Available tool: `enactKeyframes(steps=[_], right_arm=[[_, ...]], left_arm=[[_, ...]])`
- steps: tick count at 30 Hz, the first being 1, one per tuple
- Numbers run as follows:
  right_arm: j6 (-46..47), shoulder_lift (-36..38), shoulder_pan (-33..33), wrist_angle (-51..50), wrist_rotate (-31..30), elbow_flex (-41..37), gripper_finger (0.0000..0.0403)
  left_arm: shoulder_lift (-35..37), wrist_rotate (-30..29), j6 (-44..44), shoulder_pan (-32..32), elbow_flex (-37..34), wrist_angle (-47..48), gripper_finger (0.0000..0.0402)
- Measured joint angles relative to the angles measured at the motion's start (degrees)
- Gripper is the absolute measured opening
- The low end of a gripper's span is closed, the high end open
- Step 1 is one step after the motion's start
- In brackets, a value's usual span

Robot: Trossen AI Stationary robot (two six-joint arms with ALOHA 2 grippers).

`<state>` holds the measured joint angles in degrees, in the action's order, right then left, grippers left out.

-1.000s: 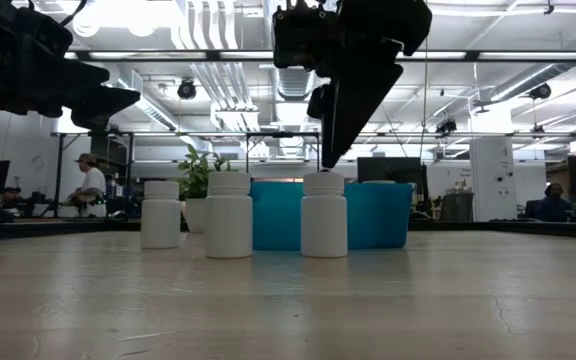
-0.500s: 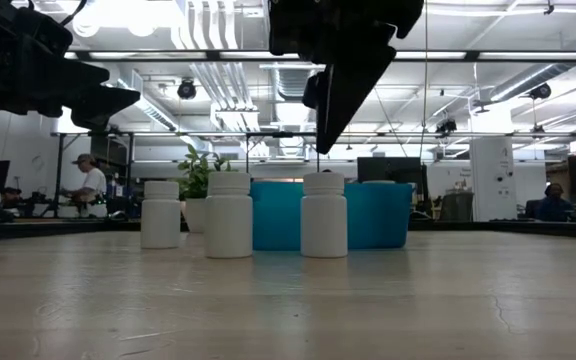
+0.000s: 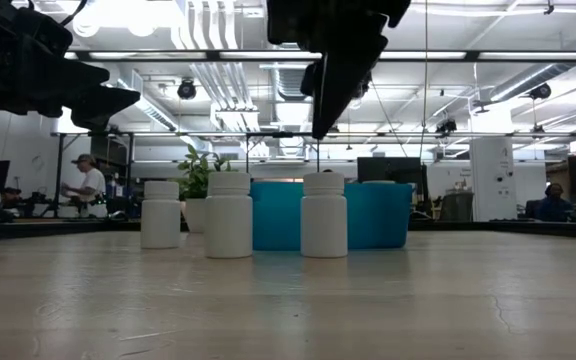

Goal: Pick and place pill bottles into a basket
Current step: Put the white medicine bottle into the blue bin

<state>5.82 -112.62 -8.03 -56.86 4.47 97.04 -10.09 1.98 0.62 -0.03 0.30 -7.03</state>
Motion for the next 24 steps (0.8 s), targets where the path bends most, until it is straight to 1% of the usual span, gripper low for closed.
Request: enactKeyframes(steps=[11,18,24], right_arm=[[0.02,-0.01,-0.07,1.88,0.01,-1.78,0.0219],[-1.33,-4.32,-0.07,1.76,1.50,-1.86,0.0219],[-1.75,-4.57,-0.07,1.75,1.63,-1.23,0.0219]], left_arm=[[0.00,0.00,0.00,0.00,0.00,0.00,0.0295],[0.02,0.00,-0.01,0.00,0.01,-0.01,0.0295],[0.04,0.02,0.00,0.00,0.00,-0.02,0.0295]])
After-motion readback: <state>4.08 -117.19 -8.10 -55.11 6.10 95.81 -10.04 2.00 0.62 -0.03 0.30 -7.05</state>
